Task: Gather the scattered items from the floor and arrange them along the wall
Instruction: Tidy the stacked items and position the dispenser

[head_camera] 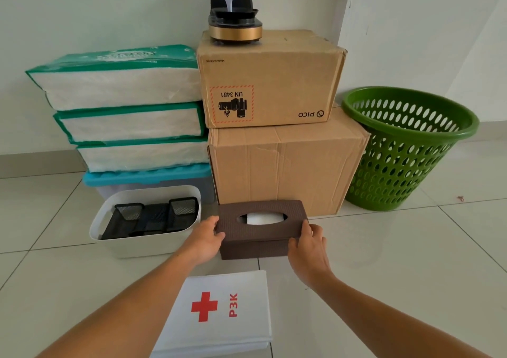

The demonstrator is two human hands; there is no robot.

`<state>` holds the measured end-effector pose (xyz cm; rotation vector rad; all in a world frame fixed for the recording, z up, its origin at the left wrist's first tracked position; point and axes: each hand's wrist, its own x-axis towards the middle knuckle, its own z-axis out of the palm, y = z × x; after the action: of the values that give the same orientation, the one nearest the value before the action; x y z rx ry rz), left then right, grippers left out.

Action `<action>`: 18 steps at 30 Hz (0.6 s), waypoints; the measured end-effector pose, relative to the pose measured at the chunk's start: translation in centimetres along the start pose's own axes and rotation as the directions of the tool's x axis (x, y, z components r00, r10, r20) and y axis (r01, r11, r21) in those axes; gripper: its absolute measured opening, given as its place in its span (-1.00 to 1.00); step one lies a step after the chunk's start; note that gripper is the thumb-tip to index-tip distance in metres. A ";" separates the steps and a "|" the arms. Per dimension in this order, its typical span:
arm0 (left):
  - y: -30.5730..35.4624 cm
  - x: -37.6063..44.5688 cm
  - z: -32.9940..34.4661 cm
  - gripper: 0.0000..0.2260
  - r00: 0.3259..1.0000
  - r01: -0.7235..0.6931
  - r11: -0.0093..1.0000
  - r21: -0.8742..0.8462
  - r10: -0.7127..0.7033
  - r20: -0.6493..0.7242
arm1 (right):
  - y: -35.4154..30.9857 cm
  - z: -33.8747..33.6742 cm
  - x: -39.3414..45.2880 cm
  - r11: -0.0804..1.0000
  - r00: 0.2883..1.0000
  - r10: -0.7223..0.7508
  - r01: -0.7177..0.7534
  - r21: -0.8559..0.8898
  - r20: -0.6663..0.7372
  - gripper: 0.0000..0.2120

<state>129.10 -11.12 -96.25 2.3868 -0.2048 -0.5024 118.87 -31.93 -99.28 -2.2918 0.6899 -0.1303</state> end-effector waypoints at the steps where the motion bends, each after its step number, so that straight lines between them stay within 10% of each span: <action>1: 0.0 0.0 0.0 -0.50 1.000 -0.004 1.000 -0.009 0.004 0.000 | 0.1 0.0 0.1 1.000 1.000 0.000 0.000 -0.006 0.000 -0.54; 10: -1.8 -1.5 -2.7 -0.38 0.990 0.045 0.999 0.028 -0.048 0.133 | 0.7 -1.3 -1.6 0.999 0.999 0.027 -0.027 0.032 -0.019 -0.49; 18: -6.2 -8.1 -6.5 -0.20 0.823 0.417 0.903 -0.107 -0.325 0.466 | 0.9 0.3 -9.7 0.867 0.842 0.156 -0.367 0.337 0.516 -0.10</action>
<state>124.46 -0.34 -93.38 2.0809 0.1235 -1.1936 110.33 -27.28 -99.10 -1.6852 0.6381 0.3751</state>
